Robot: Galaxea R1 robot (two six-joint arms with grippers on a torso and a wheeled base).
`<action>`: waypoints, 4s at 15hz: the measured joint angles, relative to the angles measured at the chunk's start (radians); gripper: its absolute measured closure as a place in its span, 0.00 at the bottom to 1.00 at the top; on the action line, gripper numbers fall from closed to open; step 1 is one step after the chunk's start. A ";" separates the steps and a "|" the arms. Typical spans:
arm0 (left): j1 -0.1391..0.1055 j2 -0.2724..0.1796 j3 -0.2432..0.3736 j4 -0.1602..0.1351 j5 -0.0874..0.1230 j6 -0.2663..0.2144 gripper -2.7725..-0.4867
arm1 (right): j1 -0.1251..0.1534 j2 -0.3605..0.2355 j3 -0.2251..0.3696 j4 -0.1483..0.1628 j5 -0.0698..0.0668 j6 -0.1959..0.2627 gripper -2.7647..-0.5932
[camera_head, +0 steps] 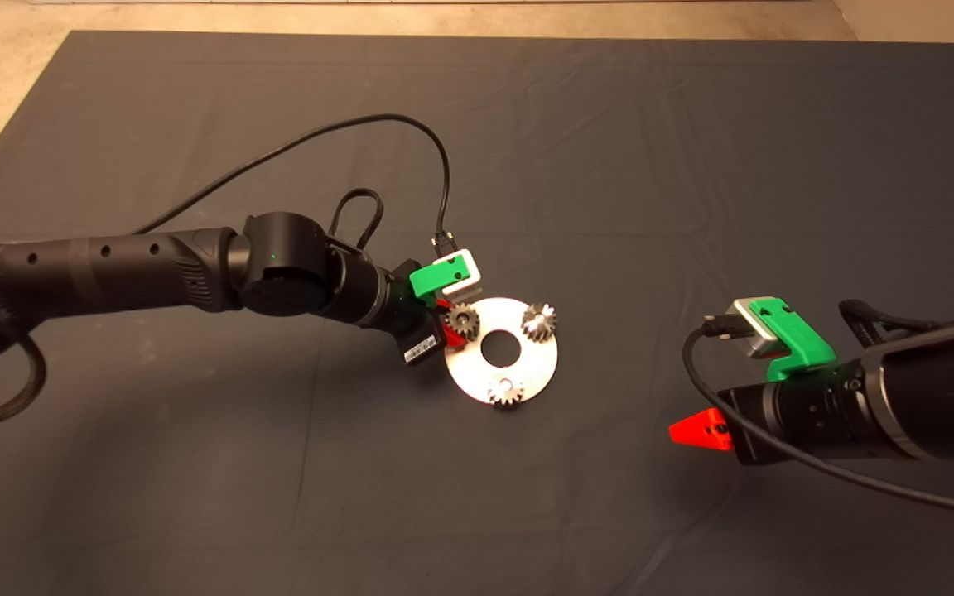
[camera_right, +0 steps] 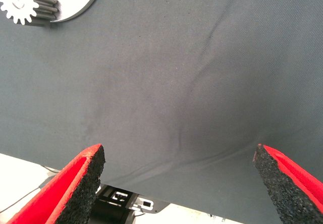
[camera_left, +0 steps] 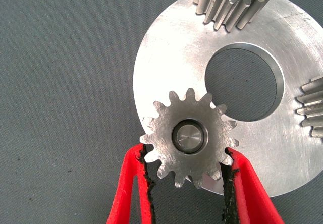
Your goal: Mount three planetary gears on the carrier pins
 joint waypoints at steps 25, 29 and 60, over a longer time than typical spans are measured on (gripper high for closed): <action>-0.063 -0.056 0.000 -0.120 0.049 -0.055 0.70 | 0.001 0.010 0.000 0.000 -0.001 0.000 0.26; -0.146 -0.190 0.092 -0.150 0.133 -0.249 0.70 | 0.034 0.182 -0.028 0.002 -0.009 0.001 0.26; -0.131 -0.577 0.762 -0.122 0.451 -0.940 0.70 | 0.008 -0.319 0.004 0.022 -0.009 -0.058 0.26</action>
